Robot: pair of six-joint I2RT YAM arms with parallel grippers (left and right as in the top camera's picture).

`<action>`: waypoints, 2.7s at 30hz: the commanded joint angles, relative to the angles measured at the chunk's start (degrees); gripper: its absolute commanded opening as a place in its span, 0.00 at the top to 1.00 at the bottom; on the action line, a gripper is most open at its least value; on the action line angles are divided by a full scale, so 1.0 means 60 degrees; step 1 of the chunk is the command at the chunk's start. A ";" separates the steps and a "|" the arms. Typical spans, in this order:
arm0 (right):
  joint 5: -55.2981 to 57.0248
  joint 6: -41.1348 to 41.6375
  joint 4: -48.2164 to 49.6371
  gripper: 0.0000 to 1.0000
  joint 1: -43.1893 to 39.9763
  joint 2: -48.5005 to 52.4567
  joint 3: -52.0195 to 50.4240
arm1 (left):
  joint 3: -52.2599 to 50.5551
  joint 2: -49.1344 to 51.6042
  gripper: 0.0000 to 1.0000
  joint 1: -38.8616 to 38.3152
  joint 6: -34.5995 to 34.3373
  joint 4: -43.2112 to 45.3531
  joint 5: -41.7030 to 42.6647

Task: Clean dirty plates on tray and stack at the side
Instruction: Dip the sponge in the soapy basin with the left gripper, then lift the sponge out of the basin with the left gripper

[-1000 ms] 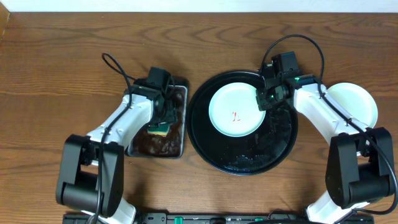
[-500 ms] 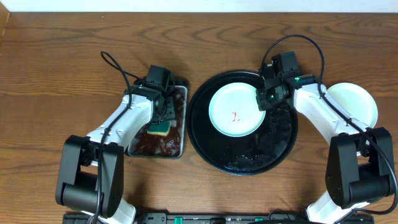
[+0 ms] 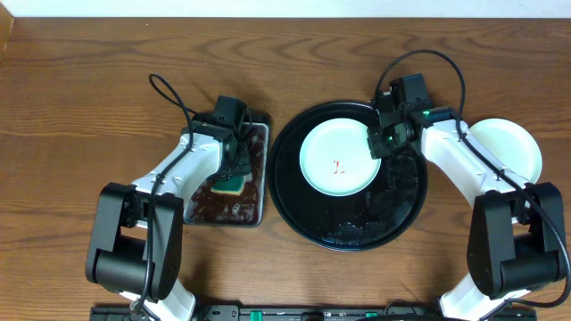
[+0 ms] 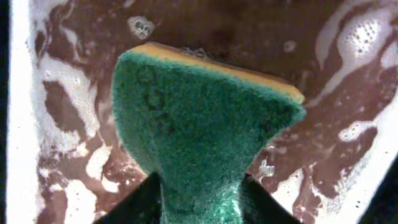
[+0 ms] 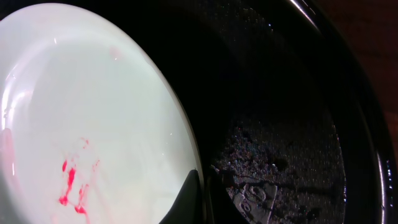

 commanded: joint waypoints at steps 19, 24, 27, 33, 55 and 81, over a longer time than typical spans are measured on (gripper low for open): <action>0.0098 -0.0040 -0.0018 0.99 -0.0015 0.0098 -0.0076 | -0.0102 0.0175 0.93 0.0026 -0.0080 -0.0211 -0.0004; 0.0273 0.0047 -0.0171 0.99 -0.0015 0.0098 -0.0076 | 0.0171 -0.0670 0.93 0.0026 -0.0080 -0.0466 0.0007; 0.0270 0.0182 -0.0182 0.99 -0.0011 0.0098 -0.0087 | 0.0178 -0.1461 0.93 0.0026 -0.0084 -0.0448 0.0073; 0.0262 0.0182 -0.0124 0.99 -0.0004 0.0102 -0.0193 | 0.0178 -0.2677 0.93 0.0346 -0.0076 -0.0157 0.1592; -0.0018 0.1038 0.2692 0.99 0.0007 0.0102 -0.2914 | -0.0033 -0.2703 0.93 0.1927 0.1035 0.0823 0.6054; -0.0018 0.1038 0.2863 0.99 0.0007 0.0102 -0.2973 | -0.0033 -0.2703 0.93 0.3333 0.2503 0.3271 1.0437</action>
